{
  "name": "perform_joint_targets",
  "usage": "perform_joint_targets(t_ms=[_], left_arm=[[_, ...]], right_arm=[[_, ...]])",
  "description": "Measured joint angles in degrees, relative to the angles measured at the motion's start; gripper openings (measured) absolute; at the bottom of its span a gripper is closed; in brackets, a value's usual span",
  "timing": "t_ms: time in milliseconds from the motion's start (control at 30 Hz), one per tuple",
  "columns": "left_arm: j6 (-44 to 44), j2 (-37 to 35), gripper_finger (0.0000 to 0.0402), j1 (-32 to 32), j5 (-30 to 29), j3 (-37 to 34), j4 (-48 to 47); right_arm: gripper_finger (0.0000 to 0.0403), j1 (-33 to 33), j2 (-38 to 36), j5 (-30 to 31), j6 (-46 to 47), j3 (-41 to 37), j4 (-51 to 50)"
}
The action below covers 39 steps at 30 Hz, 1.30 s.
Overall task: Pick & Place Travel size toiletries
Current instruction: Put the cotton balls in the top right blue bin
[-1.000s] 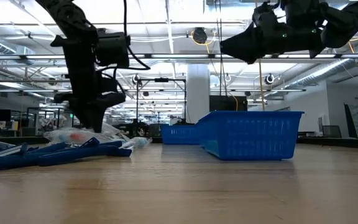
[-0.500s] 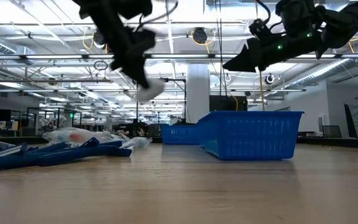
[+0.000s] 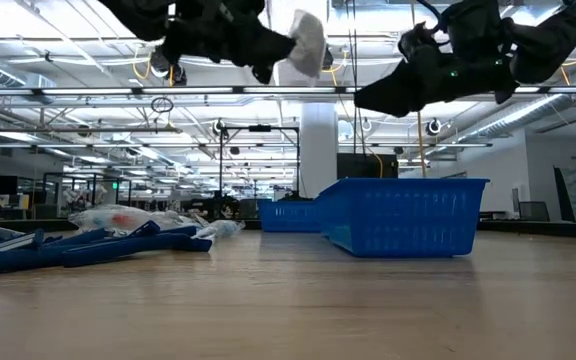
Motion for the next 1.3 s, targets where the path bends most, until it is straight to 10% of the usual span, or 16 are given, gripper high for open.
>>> perform_joint_targets(t_ms=[533, 967, 1300], left_arm=[[-4.14, 9.11, 0.0001, -0.79, -5.64, -0.04, 5.76], [-4.58, 9.11, 0.0005, -2.75, -6.91, -0.06, 7.63], [-9.06, 7.09, 0.0065, -4.89, -23.33, -0.18, 5.94]], right_arm=[[0.0292, 5.73, 9.72, 6.93, 1.64, -0.02, 17.76], [0.0166, 5.7, 10.2, 0.88, 2.71, 0.02, 17.51], [0.0061, 5.66, 10.12, 1.41, 2.7, 0.04, 17.19]])
